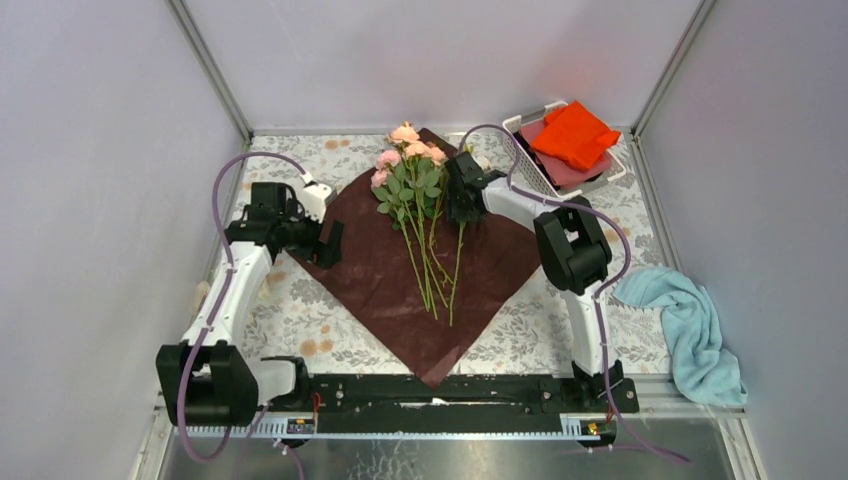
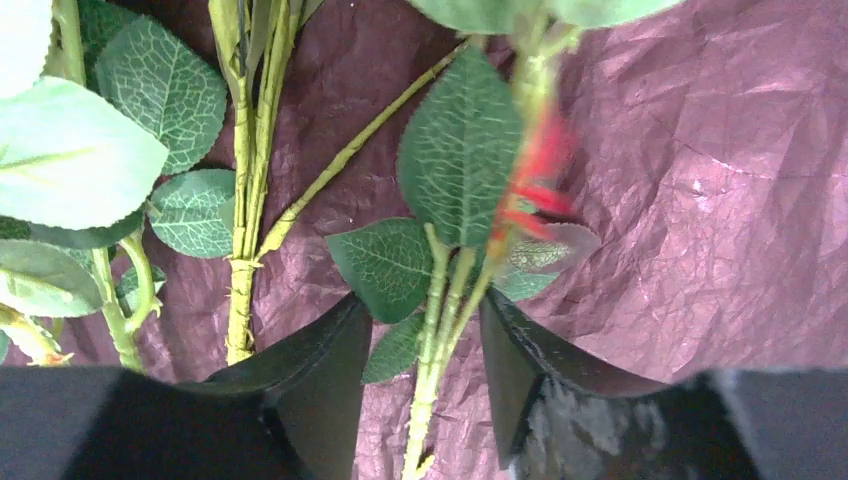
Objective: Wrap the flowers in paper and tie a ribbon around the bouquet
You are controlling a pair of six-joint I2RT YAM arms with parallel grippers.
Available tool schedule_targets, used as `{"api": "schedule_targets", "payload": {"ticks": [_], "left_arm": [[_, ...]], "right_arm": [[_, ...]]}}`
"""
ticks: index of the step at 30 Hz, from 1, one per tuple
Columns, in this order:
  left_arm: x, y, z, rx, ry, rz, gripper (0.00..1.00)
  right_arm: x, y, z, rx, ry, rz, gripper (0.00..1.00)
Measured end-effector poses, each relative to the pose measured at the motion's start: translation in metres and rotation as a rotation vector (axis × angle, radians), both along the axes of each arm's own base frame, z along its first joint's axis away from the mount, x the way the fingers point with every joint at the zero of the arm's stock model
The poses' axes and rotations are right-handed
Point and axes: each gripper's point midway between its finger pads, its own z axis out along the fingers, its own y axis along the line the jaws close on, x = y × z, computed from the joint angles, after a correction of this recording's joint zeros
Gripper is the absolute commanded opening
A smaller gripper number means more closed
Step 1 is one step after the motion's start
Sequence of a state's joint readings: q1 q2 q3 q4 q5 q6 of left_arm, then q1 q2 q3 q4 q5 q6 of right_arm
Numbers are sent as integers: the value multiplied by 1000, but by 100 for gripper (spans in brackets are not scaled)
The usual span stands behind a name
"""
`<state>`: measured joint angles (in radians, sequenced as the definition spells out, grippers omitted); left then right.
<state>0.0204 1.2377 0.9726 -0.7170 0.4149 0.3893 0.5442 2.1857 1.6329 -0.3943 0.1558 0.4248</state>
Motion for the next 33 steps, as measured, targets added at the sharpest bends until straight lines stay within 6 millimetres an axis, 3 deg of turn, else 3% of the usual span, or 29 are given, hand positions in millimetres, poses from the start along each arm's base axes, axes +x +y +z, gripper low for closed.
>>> {"api": "schedule_targets", "payload": {"ticks": [6, 13, 16, 20, 23, 27, 33], "left_arm": [[-8, -9, 18, -35, -70, -41, 99], [-8, -13, -7, -64, 51, -58, 99], [-10, -17, -13, -85, 96, -68, 99], [-9, -20, -10, -104, 101, -79, 99], [-6, -21, -5, -105, 90, -80, 99], [-7, -20, -3, -102, 87, -79, 99], [-11, -19, 0, -86, 76, -93, 99]], "right_arm": [[4, -5, -2, -21, -14, -35, 0], [10, -7, 21, -46, -42, -21, 0], [12, -5, 53, -5, -90, -26, 0], [23, 15, 114, 158, -212, -42, 0], [35, 32, 140, 254, -270, -49, 0], [53, 53, 133, 311, -269, -46, 28], [53, 63, 62, 265, -139, -19, 66]]}}
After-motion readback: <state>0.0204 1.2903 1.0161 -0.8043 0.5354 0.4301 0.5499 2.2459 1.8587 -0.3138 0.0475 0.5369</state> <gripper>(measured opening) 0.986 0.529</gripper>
